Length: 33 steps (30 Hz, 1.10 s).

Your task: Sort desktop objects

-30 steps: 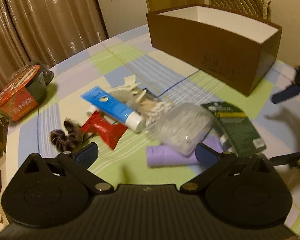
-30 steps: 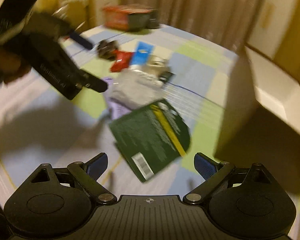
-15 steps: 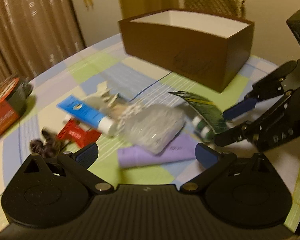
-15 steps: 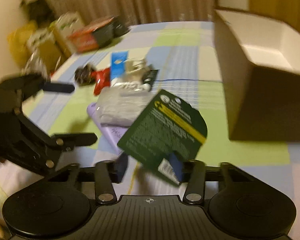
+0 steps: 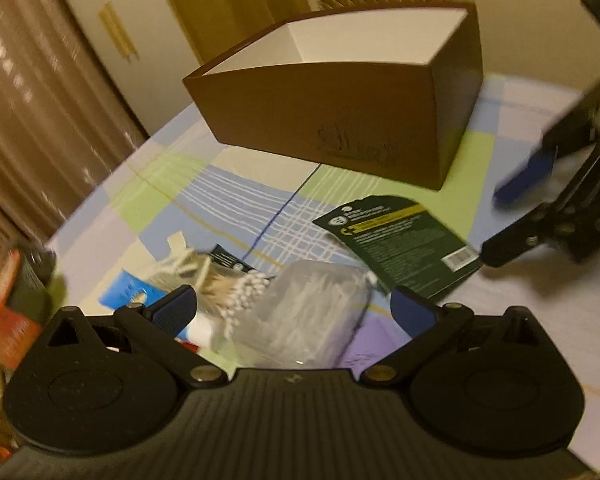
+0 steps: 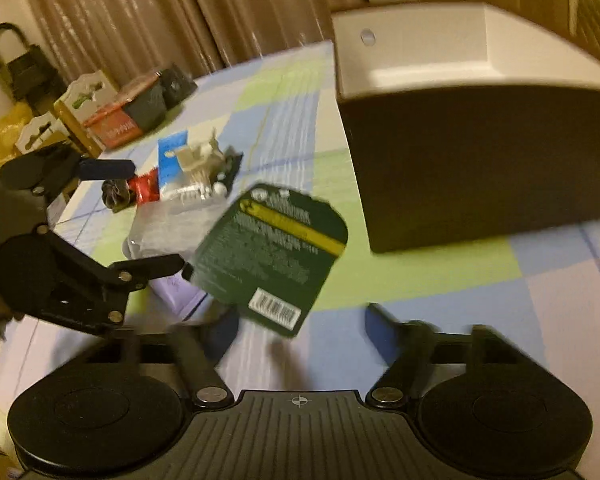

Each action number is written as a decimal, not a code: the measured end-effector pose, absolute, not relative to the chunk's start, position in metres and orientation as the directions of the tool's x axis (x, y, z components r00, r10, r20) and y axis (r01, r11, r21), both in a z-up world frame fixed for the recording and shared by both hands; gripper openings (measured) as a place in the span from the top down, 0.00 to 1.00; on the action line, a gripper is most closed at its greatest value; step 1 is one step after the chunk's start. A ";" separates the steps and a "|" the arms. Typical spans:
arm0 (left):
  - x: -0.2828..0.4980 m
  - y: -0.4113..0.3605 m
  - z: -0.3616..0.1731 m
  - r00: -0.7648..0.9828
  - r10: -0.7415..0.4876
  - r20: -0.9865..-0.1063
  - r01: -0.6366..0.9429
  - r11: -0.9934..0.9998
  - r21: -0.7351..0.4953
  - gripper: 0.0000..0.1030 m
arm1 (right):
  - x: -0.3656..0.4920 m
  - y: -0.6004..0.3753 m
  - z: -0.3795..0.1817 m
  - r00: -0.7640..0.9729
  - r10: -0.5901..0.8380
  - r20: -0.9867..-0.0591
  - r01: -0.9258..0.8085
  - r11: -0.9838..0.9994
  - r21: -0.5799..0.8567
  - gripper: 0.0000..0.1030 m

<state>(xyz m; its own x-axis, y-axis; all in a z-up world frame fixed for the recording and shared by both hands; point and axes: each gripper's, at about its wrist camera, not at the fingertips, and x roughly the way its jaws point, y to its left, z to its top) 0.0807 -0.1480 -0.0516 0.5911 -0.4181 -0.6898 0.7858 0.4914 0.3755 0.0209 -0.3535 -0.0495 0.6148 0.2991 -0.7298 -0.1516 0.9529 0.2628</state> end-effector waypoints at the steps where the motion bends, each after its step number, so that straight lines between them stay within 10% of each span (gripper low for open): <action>1: 0.081 -0.150 -0.053 0.599 -0.411 -0.687 0.785 0.469 0.404 0.01 | 0.022 -0.351 -0.051 0.611 0.290 -0.737 -0.165 0.957 0.240 0.29; 7: 0.076 -0.162 -0.065 0.620 -0.395 -0.678 0.784 0.290 0.549 0.01 | 0.027 -0.346 -0.060 0.598 0.240 -0.764 -0.204 0.968 0.145 0.29; 33: 0.093 -0.182 -0.065 0.538 -0.486 -0.689 0.838 0.394 0.377 0.01 | 0.028 -0.312 -0.077 0.633 0.218 -0.743 -0.423 0.901 -0.096 0.29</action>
<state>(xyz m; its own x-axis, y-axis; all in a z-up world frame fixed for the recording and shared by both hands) 0.0928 -0.1816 -0.0653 0.5379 -0.4860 -0.6888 0.8384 0.3937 0.3770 0.0276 -0.3123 -0.0767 0.6334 0.2179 -0.7425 -0.4226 0.9012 -0.0961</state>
